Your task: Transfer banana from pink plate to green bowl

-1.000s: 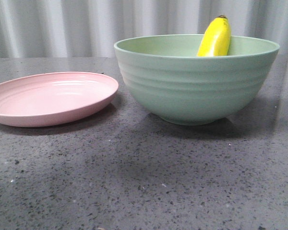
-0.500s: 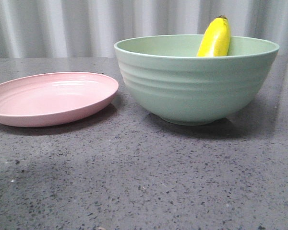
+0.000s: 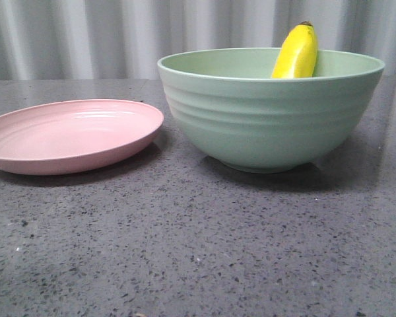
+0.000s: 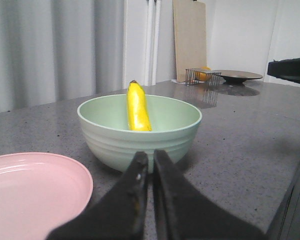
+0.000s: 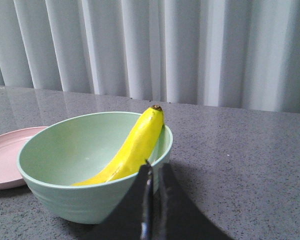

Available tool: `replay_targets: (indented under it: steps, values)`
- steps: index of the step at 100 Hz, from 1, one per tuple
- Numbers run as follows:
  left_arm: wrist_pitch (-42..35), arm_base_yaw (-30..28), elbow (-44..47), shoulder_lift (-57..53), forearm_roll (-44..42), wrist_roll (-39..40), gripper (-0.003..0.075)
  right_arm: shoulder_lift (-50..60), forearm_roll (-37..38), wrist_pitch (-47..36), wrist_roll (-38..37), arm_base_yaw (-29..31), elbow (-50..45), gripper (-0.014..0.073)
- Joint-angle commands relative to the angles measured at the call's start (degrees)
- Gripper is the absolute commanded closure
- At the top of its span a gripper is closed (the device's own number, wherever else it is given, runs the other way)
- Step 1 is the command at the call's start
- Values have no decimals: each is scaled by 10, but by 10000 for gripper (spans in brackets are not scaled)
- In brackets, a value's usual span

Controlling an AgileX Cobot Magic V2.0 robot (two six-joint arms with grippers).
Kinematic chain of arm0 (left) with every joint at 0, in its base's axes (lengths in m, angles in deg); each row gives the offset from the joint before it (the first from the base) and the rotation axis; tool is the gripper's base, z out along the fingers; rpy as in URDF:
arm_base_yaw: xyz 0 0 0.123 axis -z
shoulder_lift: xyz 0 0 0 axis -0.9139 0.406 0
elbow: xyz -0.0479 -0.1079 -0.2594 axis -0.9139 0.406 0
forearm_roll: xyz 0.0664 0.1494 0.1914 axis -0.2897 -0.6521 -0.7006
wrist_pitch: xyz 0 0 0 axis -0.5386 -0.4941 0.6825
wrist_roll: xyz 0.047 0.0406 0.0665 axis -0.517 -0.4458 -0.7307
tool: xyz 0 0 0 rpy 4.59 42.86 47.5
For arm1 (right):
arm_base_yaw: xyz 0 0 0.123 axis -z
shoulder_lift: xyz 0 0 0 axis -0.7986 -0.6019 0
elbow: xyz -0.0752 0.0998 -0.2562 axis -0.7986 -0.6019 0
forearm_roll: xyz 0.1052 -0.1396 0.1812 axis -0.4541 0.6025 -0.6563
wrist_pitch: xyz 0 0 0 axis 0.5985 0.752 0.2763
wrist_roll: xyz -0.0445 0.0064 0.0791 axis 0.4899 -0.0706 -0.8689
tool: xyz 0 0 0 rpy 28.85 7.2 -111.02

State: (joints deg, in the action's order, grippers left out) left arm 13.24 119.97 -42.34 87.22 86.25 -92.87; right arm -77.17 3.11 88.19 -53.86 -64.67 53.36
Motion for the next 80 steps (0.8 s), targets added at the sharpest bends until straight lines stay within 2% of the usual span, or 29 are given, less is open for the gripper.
replay_targets:
  steps: [1,44,60,70,80]
  values:
    - [-47,2,-4,4,4,1,741,-5,2,-40,7,-2,13,665]
    - [-52,-7,48,4,-15,1,741,-5,2,-40,7,-2,13,665]
    - [-54,-83,74,2,-70,7,741,-5,2,-40,7,-2,13,665]
    - [-54,-140,92,-17,-109,51,741,-5,2,-40,7,-2,13,665]
    - [-20,-204,91,-44,-116,58,741,-5,2,-40,7,-2,13,665]
